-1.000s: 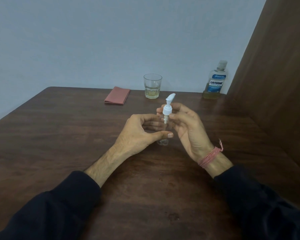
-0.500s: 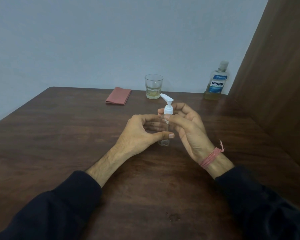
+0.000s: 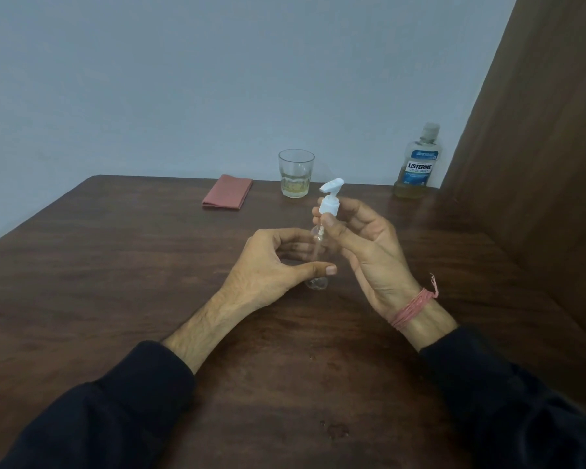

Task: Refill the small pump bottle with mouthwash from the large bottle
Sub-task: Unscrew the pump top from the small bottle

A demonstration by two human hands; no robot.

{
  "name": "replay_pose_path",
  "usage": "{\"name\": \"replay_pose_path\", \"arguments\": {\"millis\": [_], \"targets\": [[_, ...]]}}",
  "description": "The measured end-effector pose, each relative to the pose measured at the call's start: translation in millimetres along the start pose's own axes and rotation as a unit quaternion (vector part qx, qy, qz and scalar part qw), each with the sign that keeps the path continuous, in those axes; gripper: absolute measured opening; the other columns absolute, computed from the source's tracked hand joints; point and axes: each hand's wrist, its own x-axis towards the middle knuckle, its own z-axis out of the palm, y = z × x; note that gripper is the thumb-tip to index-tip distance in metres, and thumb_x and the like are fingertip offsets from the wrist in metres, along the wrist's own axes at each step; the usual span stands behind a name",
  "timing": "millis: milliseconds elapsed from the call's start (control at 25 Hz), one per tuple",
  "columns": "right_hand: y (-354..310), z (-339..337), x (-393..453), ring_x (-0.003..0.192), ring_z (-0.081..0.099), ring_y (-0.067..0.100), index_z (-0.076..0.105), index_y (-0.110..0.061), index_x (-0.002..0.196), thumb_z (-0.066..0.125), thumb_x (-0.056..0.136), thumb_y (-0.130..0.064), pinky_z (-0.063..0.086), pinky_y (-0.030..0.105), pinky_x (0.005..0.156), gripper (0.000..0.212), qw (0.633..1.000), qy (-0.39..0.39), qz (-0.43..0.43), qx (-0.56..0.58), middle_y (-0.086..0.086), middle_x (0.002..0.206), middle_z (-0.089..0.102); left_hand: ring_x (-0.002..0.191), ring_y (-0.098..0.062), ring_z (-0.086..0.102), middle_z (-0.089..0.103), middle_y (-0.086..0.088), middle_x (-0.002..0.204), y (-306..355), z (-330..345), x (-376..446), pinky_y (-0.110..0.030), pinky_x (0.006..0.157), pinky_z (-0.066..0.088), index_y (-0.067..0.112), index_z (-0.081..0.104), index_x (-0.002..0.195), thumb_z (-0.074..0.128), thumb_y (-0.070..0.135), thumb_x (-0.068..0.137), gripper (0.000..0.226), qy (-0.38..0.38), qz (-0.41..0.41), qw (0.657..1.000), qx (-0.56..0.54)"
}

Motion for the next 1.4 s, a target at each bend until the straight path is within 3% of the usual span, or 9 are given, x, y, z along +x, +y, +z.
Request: {"name": "replay_pose_path", "arguments": {"millis": [120,280,400,520,800,920,1160,1400], "targets": [[-9.7,0.5,1.1,0.108,0.073,0.017,0.081,-0.024,0.121,0.083,0.089,-0.029,0.061,0.042,0.098,0.032,0.999,-0.005,-0.002,0.045,0.007,0.125,0.078,0.109,-0.004,0.084,0.088,0.015,0.111,-1.8,0.5,0.5,-0.044,0.112,0.063,0.031,0.087,0.121,0.101,0.064,0.069,0.063,0.001,0.004,1.000,-0.002],[-30.0,-14.6,6.9,0.116,0.068,0.017,0.079,-0.021,0.121,0.072,0.094,-0.020,0.056,0.040,0.104,0.028,0.987,0.020,0.006,0.158,0.002,0.120,0.075,0.106,-0.005,0.085,0.088,0.015,0.111,-2.4,0.8,0.1,-0.042,0.109,0.065,0.039,0.087,0.116,0.102,0.071,0.062,0.064,-0.003,0.004,1.000,-0.023],[-44.0,-34.5,11.3,0.102,0.070,0.013,0.077,-0.019,0.121,0.065,0.106,-0.022,0.058,0.034,0.097,0.019,0.972,0.052,0.012,0.229,-0.004,0.105,0.074,0.106,-0.006,0.086,0.088,0.014,0.111,-3.2,1.0,-0.2,-0.042,0.109,0.065,0.035,0.087,0.116,0.101,0.074,0.061,0.069,-0.003,0.005,1.000,-0.027],[-46.3,-52.2,14.7,0.091,0.070,0.008,0.075,-0.015,0.123,0.062,0.110,-0.024,0.059,0.029,0.090,0.020,0.969,0.101,0.019,0.223,-0.006,0.099,0.074,0.106,-0.004,0.085,0.088,0.017,0.112,-1.9,1.3,-0.2,-0.040,0.107,0.065,0.035,0.086,0.116,0.098,0.077,0.060,0.071,0.001,0.003,1.000,-0.016],[-34.7,-72.6,16.3,0.078,0.071,0.006,0.077,-0.016,0.122,0.082,0.087,-0.022,0.057,0.020,0.063,0.036,0.987,0.132,0.048,0.073,0.003,0.101,0.081,0.105,0.003,0.083,0.087,0.023,0.111,-1.3,0.4,0.0,-0.037,0.107,0.066,0.033,0.086,0.121,0.104,0.048,0.076,0.051,0.035,-0.001,0.999,0.025],[-25.5,-75.3,14.4,0.078,0.075,0.010,0.078,-0.013,0.124,0.088,0.085,-0.021,0.061,0.023,0.064,0.042,0.986,0.137,0.085,-0.049,0.013,0.107,0.083,0.104,0.006,0.082,0.085,0.027,0.112,-1.3,-0.2,1.6,-0.035,0.108,0.065,0.032,0.085,0.123,0.105,0.048,0.075,0.055,0.052,-0.012,0.998,0.043],[-13.1,-76.5,11.3,0.079,0.082,0.020,0.080,-0.015,0.116,0.093,0.083,-0.019,0.065,0.026,0.066,0.035,0.954,0.130,0.155,-0.220,0.008,0.092,0.085,0.104,0.006,0.082,0.085,0.028,0.112,-1.3,-0.5,0.7,-0.036,0.108,0.065,0.034,0.084,0.123,0.103,0.054,0.070,0.060,0.060,-0.017,0.997,0.047],[0.8,-69.2,7.5,0.062,0.079,0.012,0.082,-0.022,0.096,0.097,0.079,-0.024,0.064,0.026,0.056,0.023,0.889,0.108,0.143,-0.422,-0.005,0.070,0.080,0.104,0.006,0.082,0.086,0.026,0.112,-1.4,-0.8,0.7,-0.033,0.107,0.064,0.034,0.081,0.127,0.106,0.046,0.073,0.061,0.060,-0.025,0.996,0.056]]}}
